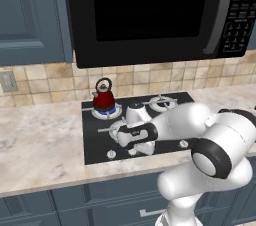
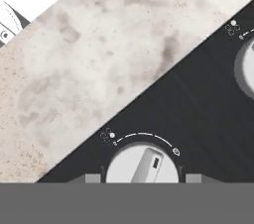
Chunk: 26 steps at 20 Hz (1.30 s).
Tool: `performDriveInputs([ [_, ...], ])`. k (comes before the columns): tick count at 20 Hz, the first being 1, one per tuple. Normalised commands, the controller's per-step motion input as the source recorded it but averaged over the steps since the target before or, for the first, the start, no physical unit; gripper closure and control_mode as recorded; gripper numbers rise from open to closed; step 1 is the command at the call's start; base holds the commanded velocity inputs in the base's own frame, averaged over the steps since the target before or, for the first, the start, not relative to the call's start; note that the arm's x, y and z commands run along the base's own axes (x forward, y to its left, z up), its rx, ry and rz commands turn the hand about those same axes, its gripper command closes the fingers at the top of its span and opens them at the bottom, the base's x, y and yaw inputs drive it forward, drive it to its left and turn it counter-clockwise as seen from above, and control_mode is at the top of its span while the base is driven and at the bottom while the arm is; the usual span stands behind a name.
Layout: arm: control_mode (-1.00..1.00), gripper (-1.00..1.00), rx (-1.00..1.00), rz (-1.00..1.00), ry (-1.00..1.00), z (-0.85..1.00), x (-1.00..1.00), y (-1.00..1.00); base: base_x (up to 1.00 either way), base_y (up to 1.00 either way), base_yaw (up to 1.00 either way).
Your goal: Lower the heat of the kettle.
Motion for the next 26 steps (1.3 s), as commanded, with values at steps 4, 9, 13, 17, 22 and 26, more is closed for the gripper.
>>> performDriveInputs([
  [4, -1.0, 1.0, 0.0, -0.48, 0.0, -0.17, -0.23, -0.04, 0.0, 0.0, 0.0],
  [9, -1.0, 1.0, 0.0, -0.52, 0.02, -0.11, -0.15, 0.0, 0.0, 0.0, 0.0],
  [13, -1.0, 1.0, 0.0, -0.53, 0.03, -0.11, -0.1, 0.0, 0.0, 0.0, 0.0],
  [17, -1.0, 1.0, 0.0, -0.53, 0.0, -0.11, -0.12, 0.0, 0.0, 0.0, 0.0],
  [22, -1.0, 1.0, 0.03, -0.53, 0.0, -0.09, -0.12, 0.0, 0.0, 0.0, 0.0],
  [26, -1.0, 1.0, 0.05, -0.53, 0.0, -0.08, -0.1, 0.0, 0.0, 0.0, 0.0],
])
